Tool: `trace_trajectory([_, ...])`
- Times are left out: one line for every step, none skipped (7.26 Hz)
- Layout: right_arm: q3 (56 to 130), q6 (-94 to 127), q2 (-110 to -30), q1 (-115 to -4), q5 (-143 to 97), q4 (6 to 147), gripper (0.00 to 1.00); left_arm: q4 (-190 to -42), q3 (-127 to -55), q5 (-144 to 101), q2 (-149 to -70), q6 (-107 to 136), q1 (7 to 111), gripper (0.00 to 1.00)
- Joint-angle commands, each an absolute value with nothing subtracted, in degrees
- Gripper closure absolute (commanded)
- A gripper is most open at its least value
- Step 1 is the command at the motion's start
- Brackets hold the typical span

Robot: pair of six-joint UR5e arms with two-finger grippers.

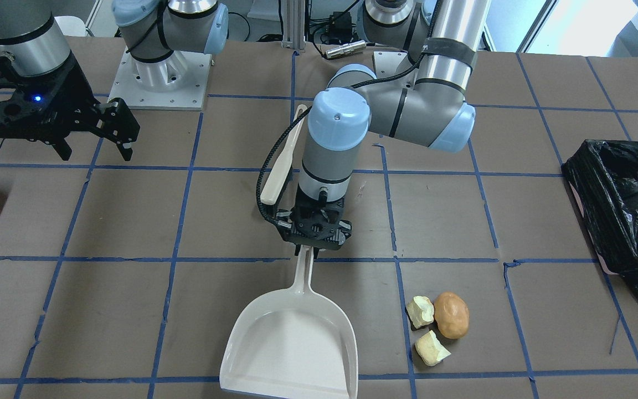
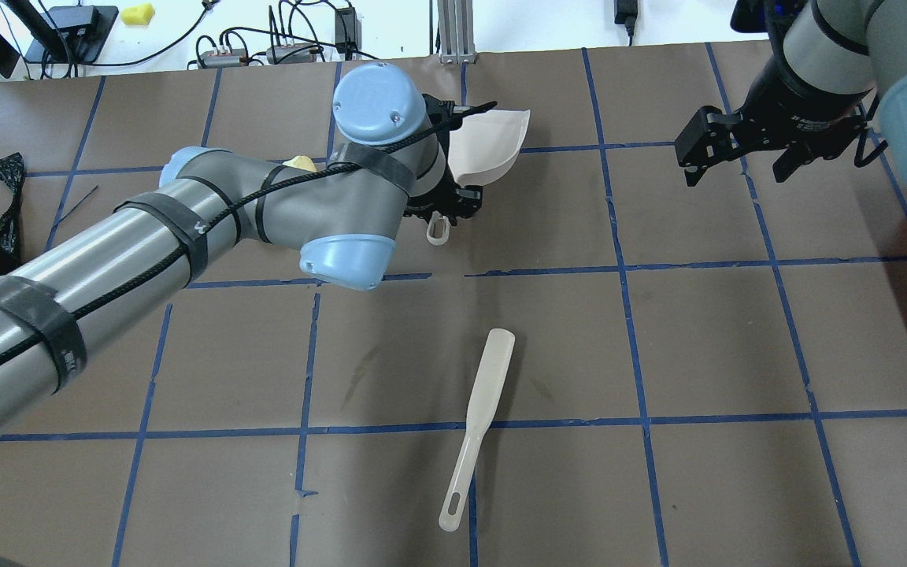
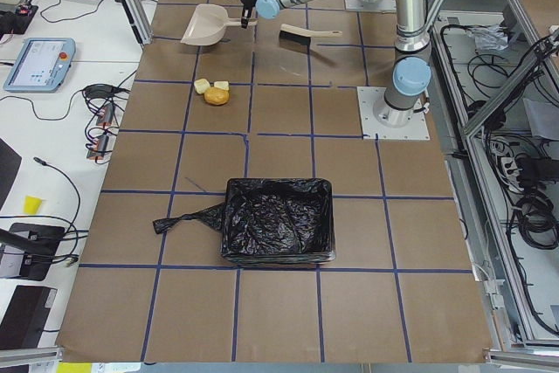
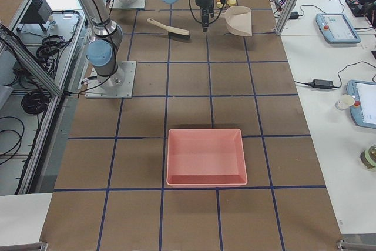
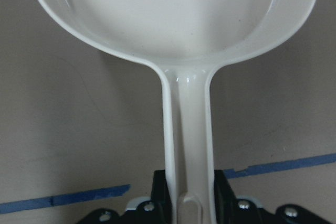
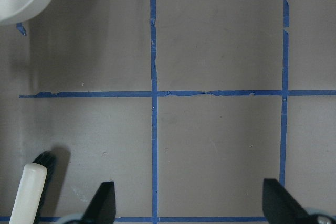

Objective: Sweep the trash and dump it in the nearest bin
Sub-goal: 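Drag the dustpan with the left gripper beside the potato and chunks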

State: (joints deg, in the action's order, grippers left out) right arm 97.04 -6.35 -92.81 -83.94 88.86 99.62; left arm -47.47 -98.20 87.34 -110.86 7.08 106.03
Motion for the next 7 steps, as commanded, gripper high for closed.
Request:
trace_trajectory([97.2,-6.2,-93.1,-83.9,88.9,99.8,0.0,-56.2,-98.9,87.0,-105.1,-8.8,97.8,0.9])
trace_trajectory([97.2,-6.3,-92.9,-83.9,88.9,99.8,0.0,-59.5,-99.3,87.4,-103.4,-16.8,94.9,0.91])
trace_trajectory([97.2,-6.1,-93.1,-83.9,88.9,99.8,0.0,-63.2,-99.1,87.5,-101.6,-24.9,91.4,0.91])
trace_trajectory([97.3,-6.1,-93.1,-83.9,88.9,99.7,0.0,-65.8,-99.1,87.5,-99.8,-32.5,87.7,0.91])
trace_trajectory([97.3,-6.0,-93.1,-83.9,88.9,99.7,0.0,-69.1,-99.3,87.5,-98.0,-41.7,82.8,0.91])
trace_trajectory([97.3,-5.8,-93.1,-84.0,88.8,99.7,0.0,-70.2,-99.0,87.5,-97.7,-51.5,77.2,0.91])
trace_trajectory([97.4,-5.5,-93.1,-84.0,88.9,99.6,0.0,-72.1,-97.6,87.5,-98.0,-59.0,71.6,0.91])
